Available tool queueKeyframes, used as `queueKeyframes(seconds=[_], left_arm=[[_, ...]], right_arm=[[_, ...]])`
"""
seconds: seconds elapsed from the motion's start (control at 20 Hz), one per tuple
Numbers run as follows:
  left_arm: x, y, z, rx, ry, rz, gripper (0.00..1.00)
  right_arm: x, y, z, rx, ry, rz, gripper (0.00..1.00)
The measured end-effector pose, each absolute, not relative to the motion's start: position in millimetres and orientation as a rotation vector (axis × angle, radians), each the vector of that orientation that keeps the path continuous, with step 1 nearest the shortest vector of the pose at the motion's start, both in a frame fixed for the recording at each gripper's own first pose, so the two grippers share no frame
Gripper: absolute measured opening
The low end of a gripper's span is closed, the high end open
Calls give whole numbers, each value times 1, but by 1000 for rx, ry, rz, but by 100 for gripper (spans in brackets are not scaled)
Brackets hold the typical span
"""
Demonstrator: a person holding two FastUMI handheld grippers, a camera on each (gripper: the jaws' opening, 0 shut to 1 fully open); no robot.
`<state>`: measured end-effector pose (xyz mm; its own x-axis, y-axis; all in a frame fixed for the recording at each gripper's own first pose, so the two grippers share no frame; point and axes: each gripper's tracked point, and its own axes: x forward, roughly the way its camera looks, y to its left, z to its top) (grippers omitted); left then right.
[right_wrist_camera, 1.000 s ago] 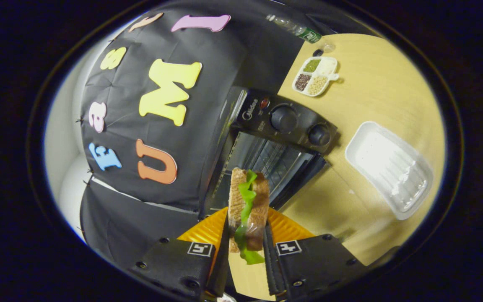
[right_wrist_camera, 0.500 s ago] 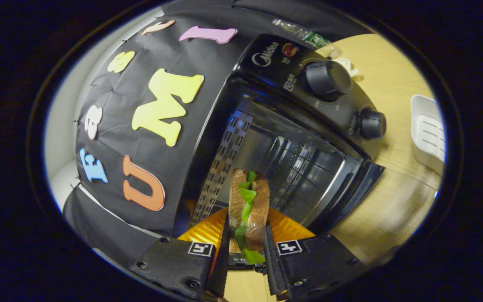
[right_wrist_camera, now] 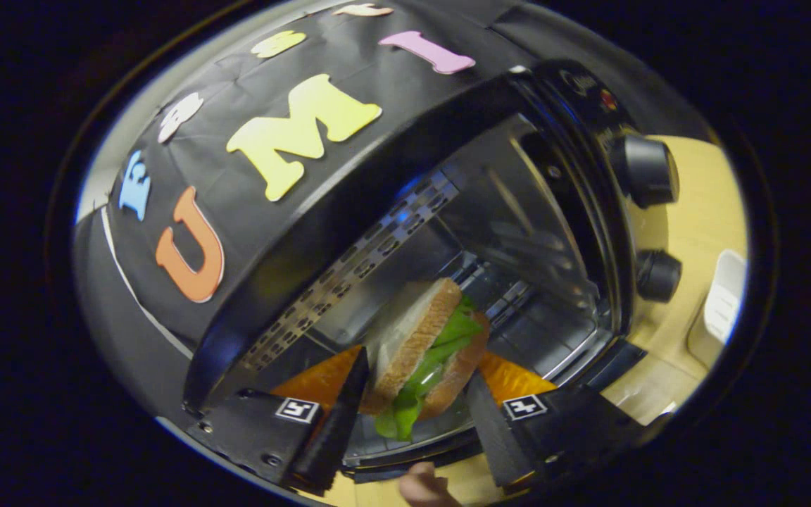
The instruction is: Open the electric oven with the left hand, put the food in, and close the electric oven.
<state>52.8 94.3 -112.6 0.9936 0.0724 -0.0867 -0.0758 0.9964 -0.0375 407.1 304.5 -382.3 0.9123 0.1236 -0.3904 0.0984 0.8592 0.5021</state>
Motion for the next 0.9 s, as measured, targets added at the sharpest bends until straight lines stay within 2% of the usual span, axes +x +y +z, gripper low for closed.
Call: queueKeyframes(seconds=[0.1, 0.35, 0.5, 0.75, 0.9], left_arm=[[53, 94, -117, -44, 98, 78, 94], [46, 97, -119, -58, 110, 93, 94], [41, 99, -122, -60, 117, 98, 94], [34, 105, -130, -72, 135, 118, 94], [33, 104, -137, -94, 149, 128, 94]], right_arm=[[407, 305, -370, 426, 376, 36, 100], [391, 305, -376, 299, 430, 73, 100], [375, 305, -386, 208, 523, 116, 100], [358, 297, -376, 64, 556, 171, 99], [369, 300, -374, 17, 527, 186, 100]])
